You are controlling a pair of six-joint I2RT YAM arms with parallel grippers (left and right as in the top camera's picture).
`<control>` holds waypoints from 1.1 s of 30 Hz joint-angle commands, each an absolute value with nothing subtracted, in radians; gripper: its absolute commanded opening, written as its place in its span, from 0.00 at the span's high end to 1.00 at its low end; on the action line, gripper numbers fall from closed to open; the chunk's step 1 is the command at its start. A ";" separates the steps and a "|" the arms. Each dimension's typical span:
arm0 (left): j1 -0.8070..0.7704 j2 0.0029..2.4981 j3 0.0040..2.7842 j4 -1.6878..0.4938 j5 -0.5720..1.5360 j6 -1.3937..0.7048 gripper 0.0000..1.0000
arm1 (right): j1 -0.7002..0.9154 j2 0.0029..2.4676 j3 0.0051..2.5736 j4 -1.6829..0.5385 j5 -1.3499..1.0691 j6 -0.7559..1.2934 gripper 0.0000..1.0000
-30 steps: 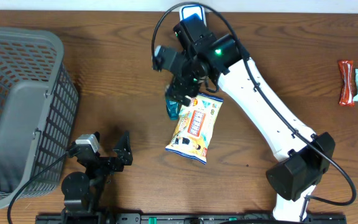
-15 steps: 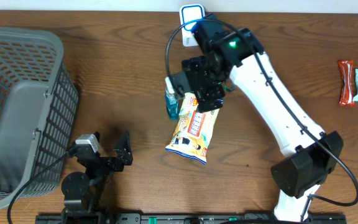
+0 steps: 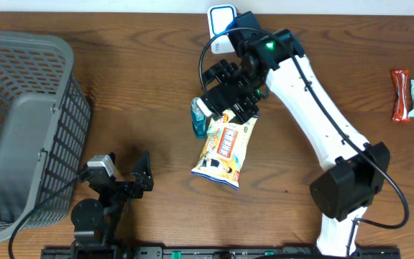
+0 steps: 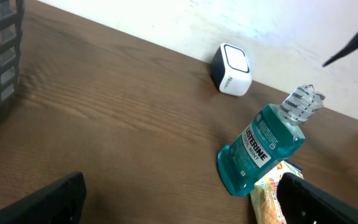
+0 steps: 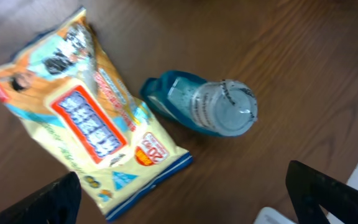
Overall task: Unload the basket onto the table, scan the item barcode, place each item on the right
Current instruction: 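Reach the right gripper over to the teal Listerine bottle, then grasp the teal bottle with the right gripper and lift it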
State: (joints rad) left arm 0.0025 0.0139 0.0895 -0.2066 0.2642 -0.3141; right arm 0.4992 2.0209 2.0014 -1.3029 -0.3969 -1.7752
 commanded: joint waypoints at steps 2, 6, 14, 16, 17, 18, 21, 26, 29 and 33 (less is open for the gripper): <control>-0.001 0.010 0.073 -0.228 0.277 -0.312 0.02 | 0.546 2.086 2.001 -1.271 -0.337 -1.816 0.01; -0.001 0.010 0.073 -0.228 0.277 -0.312 0.02 | 0.584 2.120 2.001 -1.248 -0.322 -1.847 0.01; -0.001 0.010 0.073 -0.228 0.277 -0.312 0.02 | 0.601 2.160 2.001 -1.188 -0.297 -1.856 0.02; -0.001 0.010 0.073 -0.228 0.277 -0.312 0.02 | 0.606 2.175 2.001 -1.189 -0.287 -1.855 0.05; -0.001 0.010 0.073 -0.228 0.277 -0.312 0.02 | 0.608 2.179 2.001 -1.188 -0.286 -1.849 0.07; -0.001 0.010 0.073 -0.228 0.277 -0.312 0.02 | 0.609 2.188 2.001 -1.188 -0.286 -1.840 0.08; -0.001 0.010 0.073 -0.228 0.277 -0.312 0.02 | 0.610 2.197 2.001 -1.186 -0.287 -1.818 0.12; -0.001 0.010 0.073 -0.228 0.277 -0.312 0.02 | 0.610 2.198 2.001 -1.146 -0.294 -1.745 0.29; -0.001 0.010 0.073 -0.228 0.277 -0.312 0.02 | 0.611 2.198 2.001 -1.126 -0.313 -1.679 0.44; -0.001 0.010 0.073 -0.228 0.277 -0.312 0.02 | 0.610 2.198 2.001 -1.116 -0.324 -1.594 0.57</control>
State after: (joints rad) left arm 0.0025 0.0139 0.0895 -0.2066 0.2642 -0.3141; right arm 0.5991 2.1906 2.0014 -1.1183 -0.2939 -1.6943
